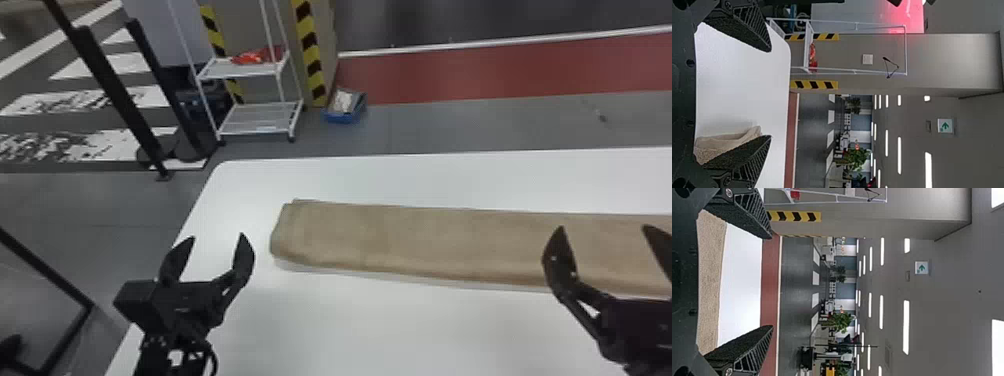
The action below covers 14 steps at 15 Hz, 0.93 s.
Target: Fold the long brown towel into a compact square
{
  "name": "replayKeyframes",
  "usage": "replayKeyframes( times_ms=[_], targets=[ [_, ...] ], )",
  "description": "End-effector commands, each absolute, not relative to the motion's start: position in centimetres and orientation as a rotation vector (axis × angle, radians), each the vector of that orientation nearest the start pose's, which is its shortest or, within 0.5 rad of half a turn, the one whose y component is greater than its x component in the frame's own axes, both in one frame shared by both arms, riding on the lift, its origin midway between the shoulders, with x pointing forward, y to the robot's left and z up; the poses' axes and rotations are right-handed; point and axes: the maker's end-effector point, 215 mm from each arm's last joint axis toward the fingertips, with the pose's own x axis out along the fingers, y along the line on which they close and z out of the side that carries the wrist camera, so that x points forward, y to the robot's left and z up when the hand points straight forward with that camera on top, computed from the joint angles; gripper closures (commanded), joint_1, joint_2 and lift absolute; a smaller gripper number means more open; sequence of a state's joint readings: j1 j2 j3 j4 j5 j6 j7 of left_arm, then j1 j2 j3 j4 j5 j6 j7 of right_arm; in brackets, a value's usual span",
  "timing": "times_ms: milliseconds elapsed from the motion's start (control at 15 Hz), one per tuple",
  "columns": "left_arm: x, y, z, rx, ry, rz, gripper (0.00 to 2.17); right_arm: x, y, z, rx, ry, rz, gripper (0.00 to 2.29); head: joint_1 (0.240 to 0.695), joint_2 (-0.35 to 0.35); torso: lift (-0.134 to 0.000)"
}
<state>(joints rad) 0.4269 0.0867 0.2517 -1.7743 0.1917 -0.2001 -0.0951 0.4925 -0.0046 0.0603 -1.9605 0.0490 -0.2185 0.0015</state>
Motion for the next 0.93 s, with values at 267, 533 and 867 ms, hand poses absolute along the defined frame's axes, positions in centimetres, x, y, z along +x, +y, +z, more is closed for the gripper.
replayKeyframes(
  times_ms=[267,533,867],
  targets=[
    [44.47,37.6,-37.39,-0.007,-0.009,0.137,0.1,44.21,-19.15,-31.66,-0.018,-0.114,0.06,0.07,0.695,0.229,-0.125],
    [44.51,37.57,-37.47,-0.006,-0.009,0.136,0.1,44.19,-19.13,-31.92,-0.02,-0.109,0.061,0.07,0.695,0.23,-0.125],
    [44.65,37.33,-37.52,-0.007,-0.009,0.13,0.1,44.19,-19.13,-32.0,-0.02,-0.108,0.061,0.07,0.695,0.229,-0.125]
  ],
)
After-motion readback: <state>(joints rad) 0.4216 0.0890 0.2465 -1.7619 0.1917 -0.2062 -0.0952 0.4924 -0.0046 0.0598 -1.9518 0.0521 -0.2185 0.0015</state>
